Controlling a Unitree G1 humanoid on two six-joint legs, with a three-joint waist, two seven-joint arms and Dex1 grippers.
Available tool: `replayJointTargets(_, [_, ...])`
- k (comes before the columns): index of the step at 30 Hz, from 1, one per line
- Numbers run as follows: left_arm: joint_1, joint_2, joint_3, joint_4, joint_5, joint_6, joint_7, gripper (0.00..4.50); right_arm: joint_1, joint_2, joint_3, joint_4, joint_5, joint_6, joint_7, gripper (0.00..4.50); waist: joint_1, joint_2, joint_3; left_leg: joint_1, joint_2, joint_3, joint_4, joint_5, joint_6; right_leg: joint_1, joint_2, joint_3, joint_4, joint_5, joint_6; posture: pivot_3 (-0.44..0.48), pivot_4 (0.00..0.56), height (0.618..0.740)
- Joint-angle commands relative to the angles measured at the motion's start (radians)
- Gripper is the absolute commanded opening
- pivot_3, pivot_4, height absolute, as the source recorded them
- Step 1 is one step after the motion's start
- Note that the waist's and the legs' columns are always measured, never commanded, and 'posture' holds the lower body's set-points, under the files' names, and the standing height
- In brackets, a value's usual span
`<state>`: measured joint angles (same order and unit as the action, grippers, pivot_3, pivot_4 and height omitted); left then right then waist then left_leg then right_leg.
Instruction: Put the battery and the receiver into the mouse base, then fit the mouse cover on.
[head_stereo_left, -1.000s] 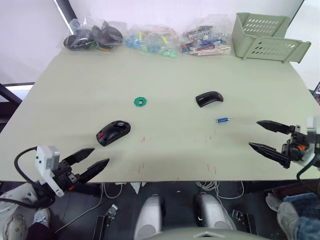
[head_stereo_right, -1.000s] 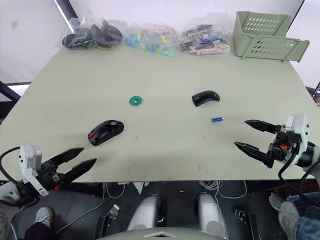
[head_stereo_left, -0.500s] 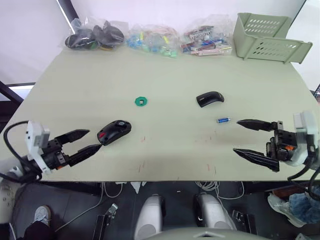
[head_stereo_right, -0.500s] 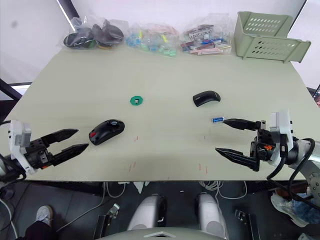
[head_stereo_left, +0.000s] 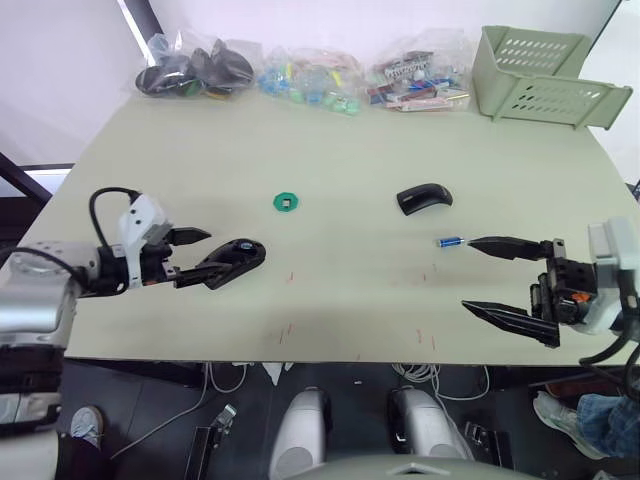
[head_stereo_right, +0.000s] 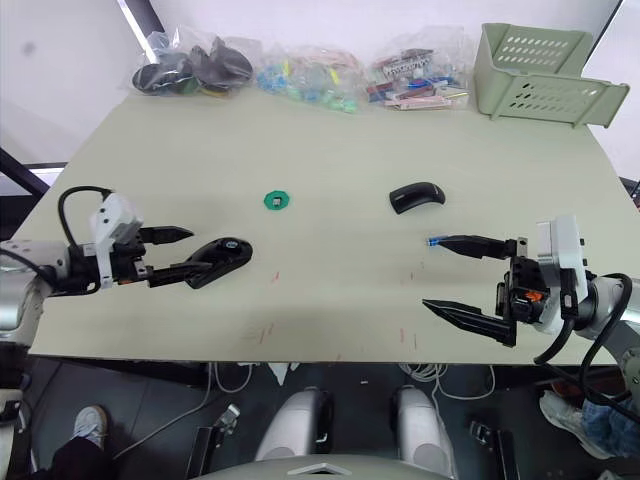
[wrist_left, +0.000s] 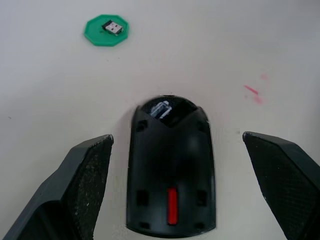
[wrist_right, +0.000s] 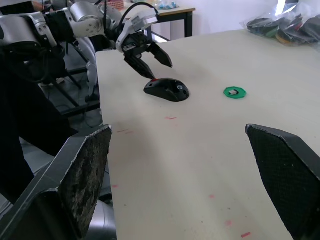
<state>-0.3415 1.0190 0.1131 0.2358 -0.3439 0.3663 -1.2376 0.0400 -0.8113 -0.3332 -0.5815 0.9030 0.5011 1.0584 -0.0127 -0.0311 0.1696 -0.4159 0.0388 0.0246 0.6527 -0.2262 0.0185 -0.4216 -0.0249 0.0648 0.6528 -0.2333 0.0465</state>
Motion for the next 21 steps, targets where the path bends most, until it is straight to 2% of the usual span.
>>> replayJointTargets(1, [-0.071, -0.004, -0.049, 0.024, 0.048, 0.023, 0.011, 4.44, 0.006, -0.001, -0.030, -0.040, 0.015, -0.013, -0.014, 4.50, 0.000, 0.000, 0.000, 0.000, 0.000, 0.000, 0.000, 0.000, 0.000, 0.000, 0.000, 0.000, 0.000, 0.000, 0.000, 0.000, 0.150, 0.740])
replayJointTargets(9, [-0.156, -0.016, -0.156, 0.088, 0.128, 0.025, -0.032, 4.44, 0.027, 0.001, -0.034, -0.065, 0.021, -0.018, -0.026, 4.50, -0.001, 0.000, 0.000, 0.000, 0.000, -0.001, 0.001, 0.000, 0.000, 0.000, 0.002, 0.000, 0.003, 0.000, 0.001, 0.000, 0.150, 0.740])
replayJointTargets(21, [-0.230, -0.055, -0.210, 0.149, 0.197, 0.017, -0.047, 4.44, 0.067, 0.008, -0.057, -0.101, 0.032, -0.022, -0.058, 4.50, 0.001, -0.001, 0.000, 0.000, 0.001, -0.002, 0.002, 0.000, 0.000, 0.000, 0.003, 0.000, 0.004, 0.000, 0.001, 0.000, 0.150, 0.740])
